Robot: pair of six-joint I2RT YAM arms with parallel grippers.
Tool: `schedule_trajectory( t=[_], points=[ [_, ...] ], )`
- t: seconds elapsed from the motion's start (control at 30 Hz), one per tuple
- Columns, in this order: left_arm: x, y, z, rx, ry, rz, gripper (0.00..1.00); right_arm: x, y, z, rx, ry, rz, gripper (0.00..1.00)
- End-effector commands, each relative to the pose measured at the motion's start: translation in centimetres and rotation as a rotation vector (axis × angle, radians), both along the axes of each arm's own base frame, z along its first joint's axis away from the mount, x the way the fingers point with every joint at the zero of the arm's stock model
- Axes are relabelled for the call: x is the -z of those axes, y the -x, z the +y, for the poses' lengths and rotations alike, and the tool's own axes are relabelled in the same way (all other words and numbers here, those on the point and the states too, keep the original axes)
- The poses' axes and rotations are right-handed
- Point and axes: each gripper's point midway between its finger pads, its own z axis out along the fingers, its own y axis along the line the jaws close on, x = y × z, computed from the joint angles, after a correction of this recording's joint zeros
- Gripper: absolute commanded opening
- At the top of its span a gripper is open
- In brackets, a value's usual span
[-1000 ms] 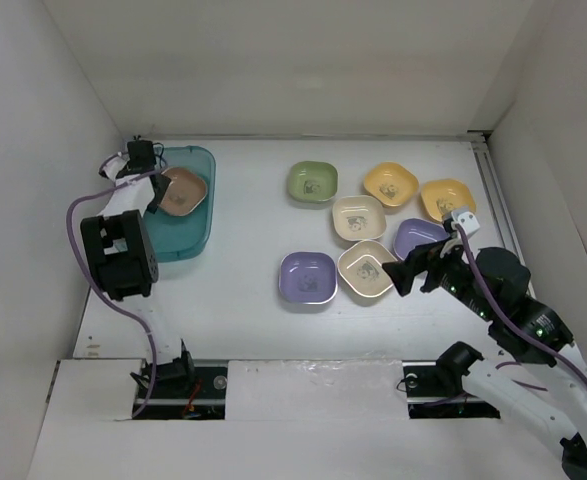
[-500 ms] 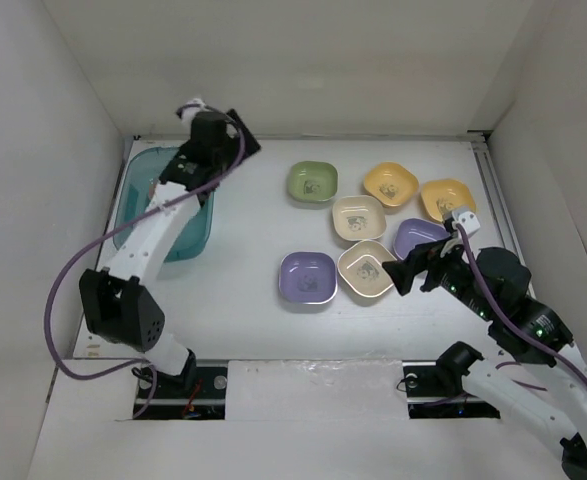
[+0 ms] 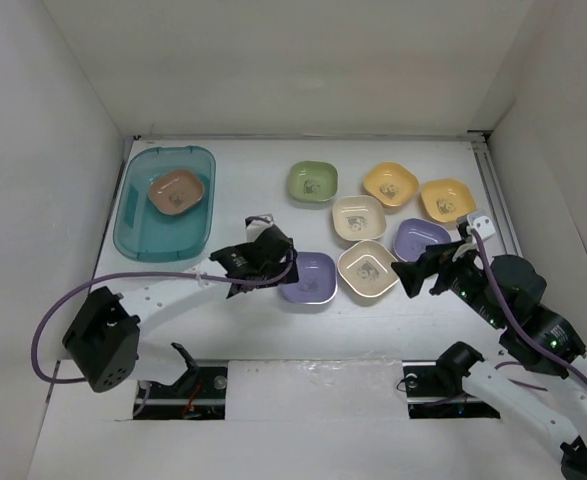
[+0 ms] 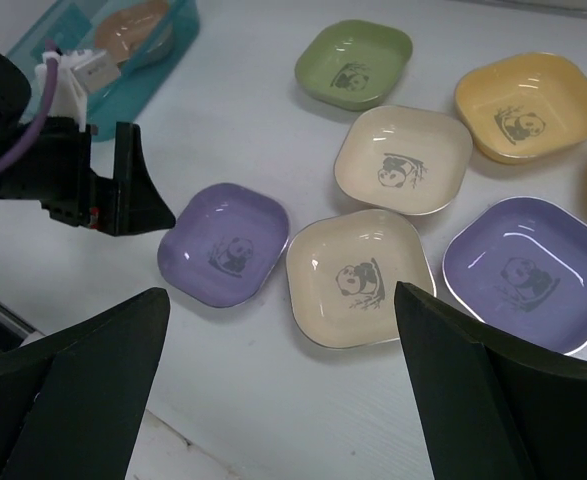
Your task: Place the plates into the plastic bin on the countertop
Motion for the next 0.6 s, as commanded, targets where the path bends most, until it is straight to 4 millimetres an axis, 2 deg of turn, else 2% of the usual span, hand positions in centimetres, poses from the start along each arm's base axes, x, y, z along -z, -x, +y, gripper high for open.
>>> schedule_trajectory(
  t=[0.0,0.07,0.1,0.17,0.2,0.27,0.33,0.43,0.47,0.5,0.53,0.57],
  points=[
    [1.7,-0.5,0.6,-0.072,0.006,-0.012,0.95,-2.2,0.0,-0.4,0.011,-0.021,-0.058,1.0],
    [3.3,-0.7,0.3,-0.081,0.003,-0.001,0.87,-2.0,0.0,-0.1,-0.001,-0.018,-0.05,1.0],
    [5.1,-0.4,0.6,-0.089,-0.026,0.028,0.86,-2.0,0.0,-0.1,-0.001,-0.017,-0.05,1.0],
    [6.1,-0.7,0.0,-0.092,-0.011,0.034,0.76,-2.2,0.0,0.1,-0.01,-0.024,-0.056,1.0],
    [6.9,-0.3,0.4,-0.1,-0.027,0.054,0.61,-2.2,0.0,0.1,-0.01,-0.024,-0.056,1.0],
    [8.0,-0.1,0.7,-0.132,-0.046,0.078,0.38,-2.2,0.0,0.1,-0.01,-0.024,-0.056,1.0],
    [8.1,-0.5,2.1,-0.192,-0.096,0.052,0.24,-2.0,0.1,0.1,-0.01,-0.019,-0.049,1.0],
    [6.5,-0.5,4.5,-0.337,-0.142,0.024,0.05,-2.2,0.3,0.1,-0.019,-0.026,-0.055,1.0],
    [4.7,-1.3,5.4,-0.397,-0.144,-0.044,0.0,-2.2,0.3,0.1,-0.019,-0.026,-0.055,1.0],
    [3.9,-0.7,6.8,-0.457,-0.168,-0.047,0.0,-1.6,0.2,0.1,-0.019,-0.019,-0.045,1.0],
    [2.9,-1.1,7.6,-0.499,-0.17,-0.074,0.0,-1.9,0.1,0.2,-0.019,-0.025,-0.054,1.0],
    [0.5,-2.1,8.4,-0.554,-0.152,-0.143,0.0,-1.9,0.1,0.2,-0.019,-0.025,-0.054,1.0]
  ],
)
